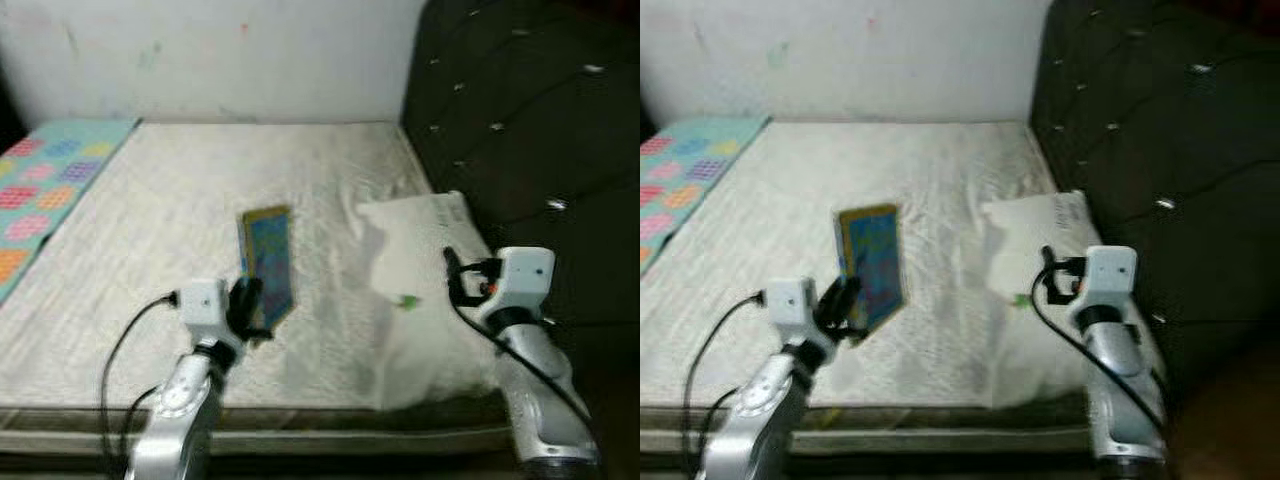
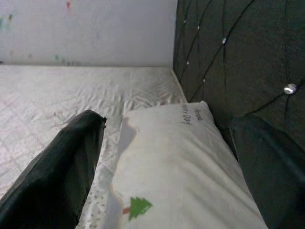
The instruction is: Clean up the room
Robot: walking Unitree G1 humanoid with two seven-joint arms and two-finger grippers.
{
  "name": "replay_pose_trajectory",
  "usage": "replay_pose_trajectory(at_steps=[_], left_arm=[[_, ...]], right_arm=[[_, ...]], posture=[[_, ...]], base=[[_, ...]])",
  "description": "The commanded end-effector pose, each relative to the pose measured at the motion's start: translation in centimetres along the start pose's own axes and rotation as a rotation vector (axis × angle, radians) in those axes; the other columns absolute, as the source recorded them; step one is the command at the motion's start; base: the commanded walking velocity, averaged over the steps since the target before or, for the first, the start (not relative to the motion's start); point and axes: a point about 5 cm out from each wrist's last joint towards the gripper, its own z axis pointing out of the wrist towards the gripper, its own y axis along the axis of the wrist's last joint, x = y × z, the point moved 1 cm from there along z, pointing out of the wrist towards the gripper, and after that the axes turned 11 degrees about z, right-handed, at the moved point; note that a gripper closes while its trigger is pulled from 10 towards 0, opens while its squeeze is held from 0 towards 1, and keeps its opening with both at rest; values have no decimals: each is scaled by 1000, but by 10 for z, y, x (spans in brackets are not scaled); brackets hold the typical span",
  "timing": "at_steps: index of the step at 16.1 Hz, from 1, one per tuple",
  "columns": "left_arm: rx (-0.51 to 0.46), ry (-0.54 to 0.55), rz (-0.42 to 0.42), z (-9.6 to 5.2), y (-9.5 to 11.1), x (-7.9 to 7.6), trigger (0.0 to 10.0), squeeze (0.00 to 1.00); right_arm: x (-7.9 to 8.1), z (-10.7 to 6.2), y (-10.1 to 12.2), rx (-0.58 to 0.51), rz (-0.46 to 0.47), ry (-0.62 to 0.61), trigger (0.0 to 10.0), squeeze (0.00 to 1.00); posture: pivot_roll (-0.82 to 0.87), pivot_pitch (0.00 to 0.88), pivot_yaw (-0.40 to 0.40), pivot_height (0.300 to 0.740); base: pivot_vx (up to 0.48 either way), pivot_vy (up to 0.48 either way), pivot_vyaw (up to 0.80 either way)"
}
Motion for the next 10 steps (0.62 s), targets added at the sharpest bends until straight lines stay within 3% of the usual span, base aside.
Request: replay_pose_trajectory(at_steps=[1, 7, 10], left_arm=[[-60, 4, 7, 2, 12, 2, 10000, 0], [-90, -35, -3, 0, 16, -1, 10000, 0], [-91, -39, -4, 0, 16, -2, 10000, 0]], right_arm=[[0, 1, 4, -14, -9, 10, 10000, 0], [1, 1, 3, -11, -7, 12, 10000, 0], [1, 1, 4, -12, -13, 12, 10000, 0]], posture=[[-101, 1, 42, 740], [-100, 1, 39, 740], [-102, 6, 38, 740]], base=[[0, 0, 0], [0, 0, 0], [240, 0, 0]])
